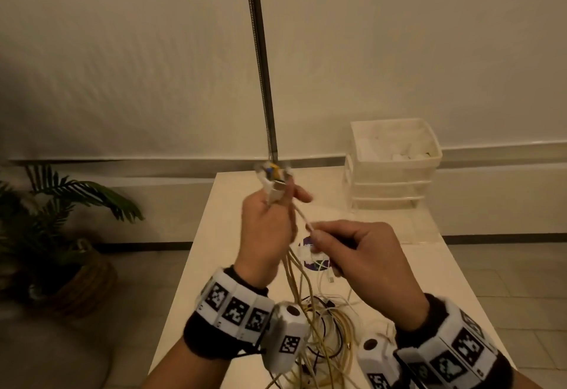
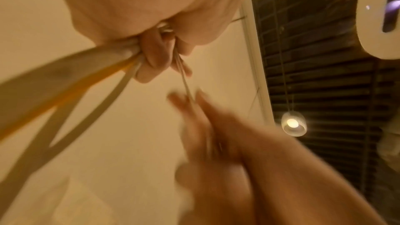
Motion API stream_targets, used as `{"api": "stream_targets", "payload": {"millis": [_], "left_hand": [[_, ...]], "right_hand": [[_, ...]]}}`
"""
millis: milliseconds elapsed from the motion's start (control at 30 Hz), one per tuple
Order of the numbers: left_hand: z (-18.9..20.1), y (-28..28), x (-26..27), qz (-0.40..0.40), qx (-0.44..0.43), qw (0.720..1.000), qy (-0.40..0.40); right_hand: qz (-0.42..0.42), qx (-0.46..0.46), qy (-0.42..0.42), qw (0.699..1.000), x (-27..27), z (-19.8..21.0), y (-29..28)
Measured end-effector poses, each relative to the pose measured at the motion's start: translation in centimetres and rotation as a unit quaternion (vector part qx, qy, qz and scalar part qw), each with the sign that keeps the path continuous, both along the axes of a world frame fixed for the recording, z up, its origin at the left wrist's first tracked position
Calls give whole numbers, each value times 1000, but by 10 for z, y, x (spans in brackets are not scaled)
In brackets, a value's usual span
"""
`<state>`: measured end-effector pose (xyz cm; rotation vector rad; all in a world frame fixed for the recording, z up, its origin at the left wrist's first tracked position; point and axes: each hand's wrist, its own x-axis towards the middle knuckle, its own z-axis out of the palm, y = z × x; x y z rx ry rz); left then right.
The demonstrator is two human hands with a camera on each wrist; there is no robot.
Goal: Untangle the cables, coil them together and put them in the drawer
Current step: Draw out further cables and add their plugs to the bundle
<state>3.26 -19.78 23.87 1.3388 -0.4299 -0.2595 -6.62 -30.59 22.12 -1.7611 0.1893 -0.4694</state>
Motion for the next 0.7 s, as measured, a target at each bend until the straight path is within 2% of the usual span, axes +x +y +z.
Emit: {"api": "stream_targets", "payload": {"millis": [100,200,267,333,400,433,500,567,700], "left_hand": [[14,22,29,44,-82,995,41],[30,47,49,65,-163,983,47],[33,58,53,36,-167,983,62],[33,65,47,-45,-98,993,54],[27,60,31,-132,59,989,-40],[20,54,22,-152,158,967,-128],[2,34,4,-167,259,923,-231],[-11,18,-14,-201,264,911,-244],[-17,5,-26,-181,214,954,-109]], "right_hand": [[84,-114,64,988,-12,-12,-16],[118,-129,101,979,-19,-24,-35],[114,-155,110,975,-21,-29,-48],[107,-188,106,971,-22,-30,-58],[101,-211,99,967,-22,-26,-65],[104,-211,97,967,-21,-22,-67],[119,-213,92,965,-17,-11,-66],[123,-229,85,962,-12,-5,-64],[98,-257,92,957,-9,-2,-63]]}}
